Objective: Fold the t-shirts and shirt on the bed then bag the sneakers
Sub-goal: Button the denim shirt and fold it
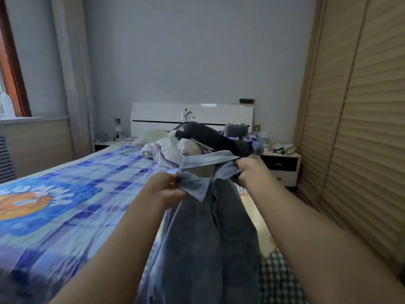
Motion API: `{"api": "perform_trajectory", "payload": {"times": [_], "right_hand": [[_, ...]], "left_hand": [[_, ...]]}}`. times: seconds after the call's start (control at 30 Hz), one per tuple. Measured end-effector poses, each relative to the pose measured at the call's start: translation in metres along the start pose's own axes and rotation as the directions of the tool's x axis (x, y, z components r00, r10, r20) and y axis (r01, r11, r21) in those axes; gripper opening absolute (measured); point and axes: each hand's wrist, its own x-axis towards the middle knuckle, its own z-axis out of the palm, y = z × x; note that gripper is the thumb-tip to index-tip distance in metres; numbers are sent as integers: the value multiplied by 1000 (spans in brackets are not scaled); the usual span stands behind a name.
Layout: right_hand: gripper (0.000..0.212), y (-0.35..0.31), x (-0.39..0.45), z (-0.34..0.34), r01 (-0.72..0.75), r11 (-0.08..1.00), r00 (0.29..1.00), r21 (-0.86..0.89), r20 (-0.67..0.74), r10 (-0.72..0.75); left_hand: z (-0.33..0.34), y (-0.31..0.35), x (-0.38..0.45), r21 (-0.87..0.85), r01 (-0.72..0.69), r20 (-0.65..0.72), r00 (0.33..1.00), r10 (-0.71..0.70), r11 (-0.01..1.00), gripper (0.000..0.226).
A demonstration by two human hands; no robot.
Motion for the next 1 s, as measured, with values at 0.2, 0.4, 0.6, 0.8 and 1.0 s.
{"api": "perform_trajectory", "payload": {"times": [0.2, 0.4, 0.6, 0.8, 1.0], "right_hand": [[38, -13, -101, 8, -120, 982, 978, -147, 150, 142], [36, -6, -148, 12, -115, 981, 936, -159, 315, 161], [27, 17, -158, -1, -258, 966, 906, -32, 339, 253], [23, 15, -155, -3, -259, 966, 879, 19, 418, 228], [36, 32, -157, -4, -344, 933, 861, 103, 431, 270]], "left_hand": [[-16, 10, -7, 298, -55, 78, 996, 34, 953, 16], [-39, 12, -19, 331, -151, 102, 987, 124, 932, 29], [-53, 10, -28, 304, -73, 102, 994, 44, 950, 49], [-60, 5, -35, 436, -198, 108, 980, 167, 878, 44], [-77, -2, -33, 28, -124, 11, 992, 124, 992, 33]]}}
